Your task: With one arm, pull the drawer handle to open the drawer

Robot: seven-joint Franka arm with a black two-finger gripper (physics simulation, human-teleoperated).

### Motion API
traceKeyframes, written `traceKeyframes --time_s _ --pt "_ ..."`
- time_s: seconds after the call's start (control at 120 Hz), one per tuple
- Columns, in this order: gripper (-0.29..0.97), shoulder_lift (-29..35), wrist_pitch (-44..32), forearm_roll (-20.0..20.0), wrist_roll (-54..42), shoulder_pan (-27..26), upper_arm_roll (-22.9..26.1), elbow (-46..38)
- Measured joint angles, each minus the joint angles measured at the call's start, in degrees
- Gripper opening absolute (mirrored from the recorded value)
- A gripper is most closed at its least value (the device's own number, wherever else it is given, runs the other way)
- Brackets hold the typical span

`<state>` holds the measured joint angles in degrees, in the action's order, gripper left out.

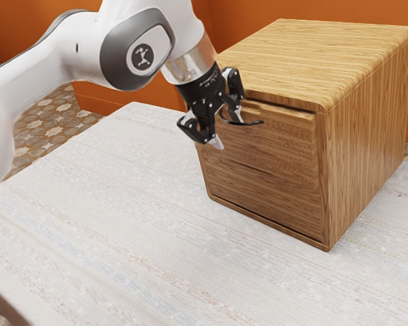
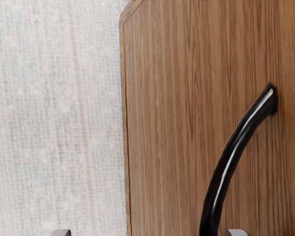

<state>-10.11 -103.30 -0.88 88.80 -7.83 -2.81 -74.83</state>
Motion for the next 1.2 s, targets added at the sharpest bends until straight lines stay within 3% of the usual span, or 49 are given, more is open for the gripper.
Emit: traceKeyframes --time_s 0.175,0.467,1.2 --pt "0.16 0.29 0.34 0.02 0.19 -0.06 -0.03 0.01" --pt "-0.04 1.56 1.64 0.08 0.39 -0.05 0.04 -0.22" --pt "-0.10 12.53 0.35 0.64 0.54 1.52 1.67 -13.52"
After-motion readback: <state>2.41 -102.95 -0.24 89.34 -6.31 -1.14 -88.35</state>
